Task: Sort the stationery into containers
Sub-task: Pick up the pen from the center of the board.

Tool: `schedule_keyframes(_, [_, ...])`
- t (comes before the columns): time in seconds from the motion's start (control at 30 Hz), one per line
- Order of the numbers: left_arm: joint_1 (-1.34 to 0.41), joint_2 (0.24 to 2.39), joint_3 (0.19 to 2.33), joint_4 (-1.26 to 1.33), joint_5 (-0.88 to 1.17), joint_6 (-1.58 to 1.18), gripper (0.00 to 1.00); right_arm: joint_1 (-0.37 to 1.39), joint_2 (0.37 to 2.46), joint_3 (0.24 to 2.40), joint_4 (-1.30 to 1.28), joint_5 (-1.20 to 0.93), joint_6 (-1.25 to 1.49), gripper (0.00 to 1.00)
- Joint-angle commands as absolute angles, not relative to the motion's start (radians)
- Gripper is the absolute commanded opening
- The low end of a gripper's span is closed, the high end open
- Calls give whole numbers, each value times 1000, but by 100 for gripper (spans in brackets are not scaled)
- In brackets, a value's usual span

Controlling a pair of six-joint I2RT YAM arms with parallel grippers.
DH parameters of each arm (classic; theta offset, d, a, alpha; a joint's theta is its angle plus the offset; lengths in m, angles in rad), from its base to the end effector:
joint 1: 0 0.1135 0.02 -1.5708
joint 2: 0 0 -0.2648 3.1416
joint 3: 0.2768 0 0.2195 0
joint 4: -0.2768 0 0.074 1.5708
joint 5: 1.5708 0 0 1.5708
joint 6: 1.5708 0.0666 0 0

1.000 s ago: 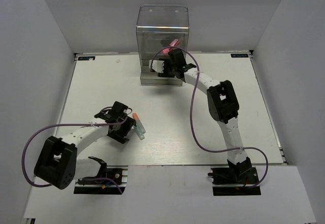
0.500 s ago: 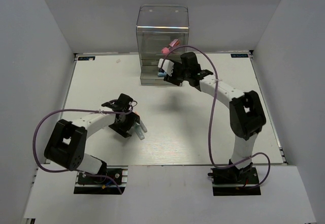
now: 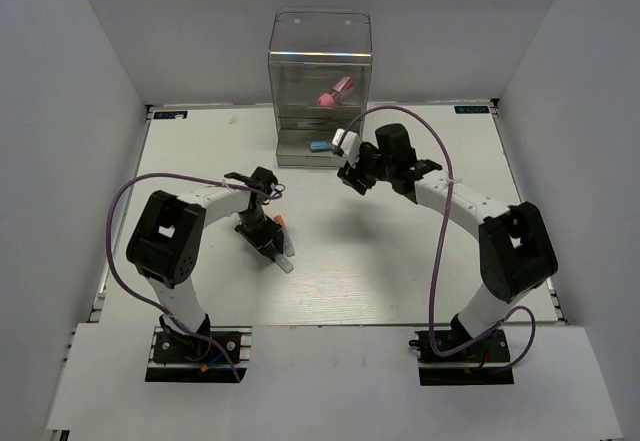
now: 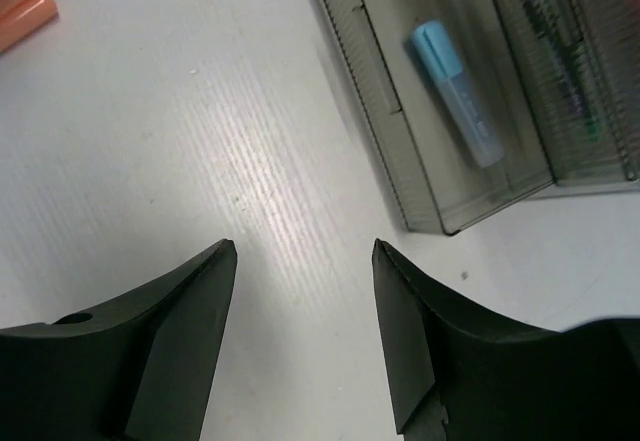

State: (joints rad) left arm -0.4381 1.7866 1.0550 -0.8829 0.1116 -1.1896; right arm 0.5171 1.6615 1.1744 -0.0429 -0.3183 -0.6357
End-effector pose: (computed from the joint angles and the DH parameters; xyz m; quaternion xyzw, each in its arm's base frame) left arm 0.2393 -0.1203 0.1357 0.3674 -0.9281 0.0224 0.0555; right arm 0.3175 0.2045 0.2620 -0.5329 0.6753 0.1082 0.4982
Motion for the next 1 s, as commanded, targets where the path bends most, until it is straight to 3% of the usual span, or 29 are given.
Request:
schedule_keyframes(0.0, [-451, 1836, 989, -807, 58, -1146, 20, 508, 1591, 1131, -12, -339, -560, 63])
schedule_keyframes(0.1, [-451, 1786, 989, -784, 67, -1120, 4, 496, 1557, 1089, -12, -331, -543, 64])
schedule_keyframes(0.17, [-451, 1741, 989, -762, 67, -1094, 0, 488, 1543, 1066, -14, -333, -531, 66])
schedule_keyframes(0.57, [-439, 1571, 1124, -390, 155, -919, 0, 459, 1480, 1002, -21, -337, -491, 68])
schedule_keyframes(0.77, [-430, 1736, 1319, -194, 175, -910, 0, 449, 1447, 977, -34, -356, -482, 58])
schedule_keyframes(0.97, [-420, 1930, 1462, -3, 121, -1121, 0, 443, 1396, 943, -35, -354, -488, 58])
